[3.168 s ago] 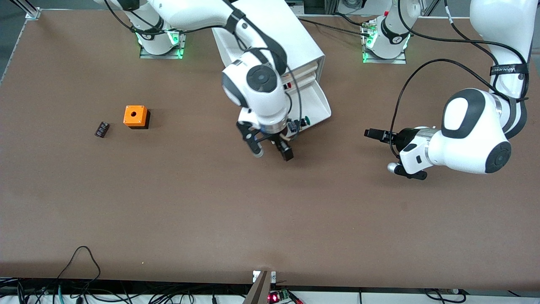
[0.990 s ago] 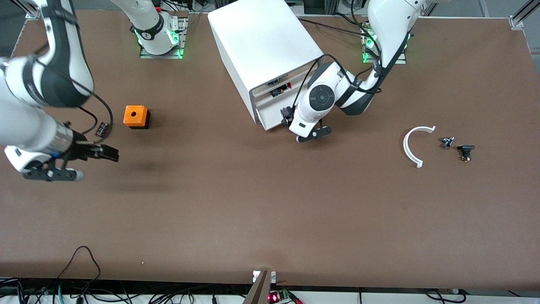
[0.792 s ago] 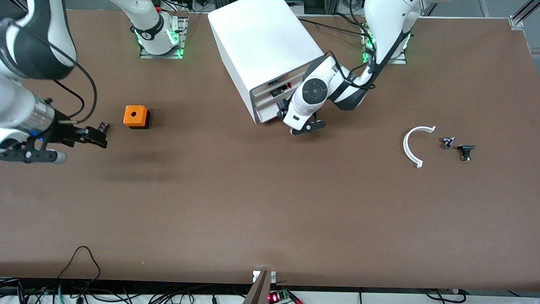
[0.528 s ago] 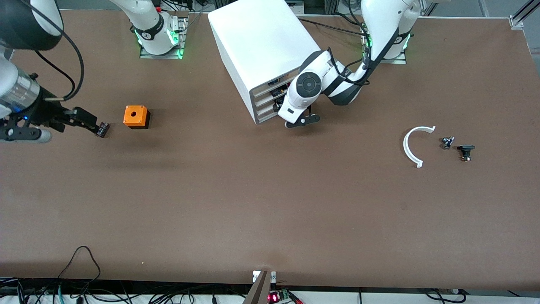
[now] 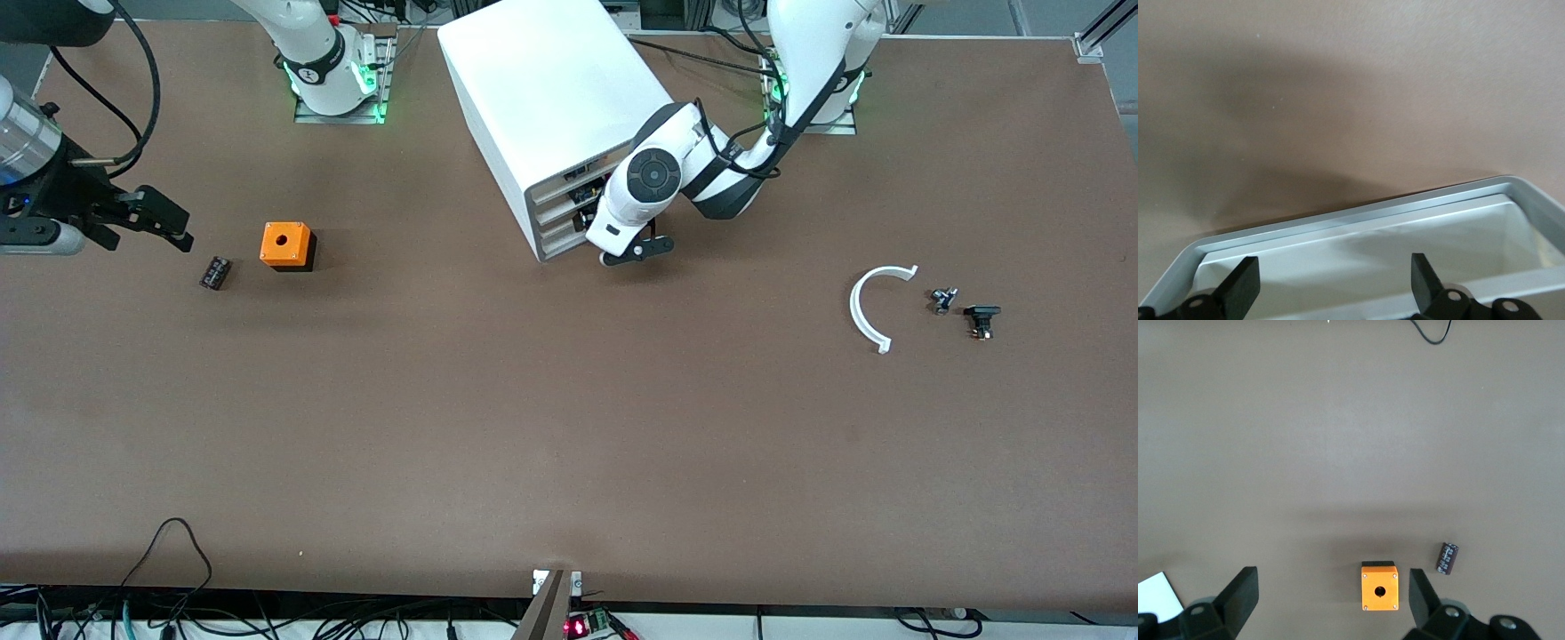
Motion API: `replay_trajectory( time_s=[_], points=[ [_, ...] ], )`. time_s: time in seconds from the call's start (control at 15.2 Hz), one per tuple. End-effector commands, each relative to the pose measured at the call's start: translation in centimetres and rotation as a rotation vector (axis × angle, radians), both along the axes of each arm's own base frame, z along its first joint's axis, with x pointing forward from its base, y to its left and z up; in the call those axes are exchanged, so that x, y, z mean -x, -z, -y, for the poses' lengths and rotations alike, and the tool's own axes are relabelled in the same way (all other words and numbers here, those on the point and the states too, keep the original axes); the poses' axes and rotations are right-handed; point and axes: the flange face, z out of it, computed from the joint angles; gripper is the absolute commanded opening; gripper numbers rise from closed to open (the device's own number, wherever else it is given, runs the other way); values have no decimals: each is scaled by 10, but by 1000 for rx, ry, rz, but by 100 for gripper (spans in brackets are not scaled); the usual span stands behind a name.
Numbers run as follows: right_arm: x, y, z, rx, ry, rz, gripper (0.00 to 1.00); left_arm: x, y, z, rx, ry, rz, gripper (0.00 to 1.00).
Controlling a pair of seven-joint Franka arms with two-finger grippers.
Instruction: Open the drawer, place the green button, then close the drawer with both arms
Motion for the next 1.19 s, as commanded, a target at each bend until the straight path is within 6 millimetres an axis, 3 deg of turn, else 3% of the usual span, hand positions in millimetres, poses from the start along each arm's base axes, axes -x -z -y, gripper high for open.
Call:
replay_trajectory(
  time_s=[0.0,0.2,0.26,0.33,0.46,0.66,0.86,1.12],
  points=[
    [-3,-10,-6,3,-2,3,100,-28,-41,-18,24,-22,42,100],
    [-4,-9,-1,3,28,2,100,-75,-77,-49,9,34,53,100],
    [-3,-9,-14,7,4,2,100,-89,-90,-60,-11,67,59,100],
    [-3,-9,-14,9,2,2,100,-103,-105,-71,-30,107,66,100],
    [-4,-23,-17,14,-11,28,100,-127,-132,-95,-39,174,75,100],
    [-6,-23,-16,48,-27,7,100,-156,-179,-130,-38,286,82,100],
    [-11,-17,-16,41,-11,-4,100,-183,-219,-182,-33,415,88,100],
    [-10,-20,-16,34,-21,1,100,-205,-247,-256,22,516,81,100]
  ],
)
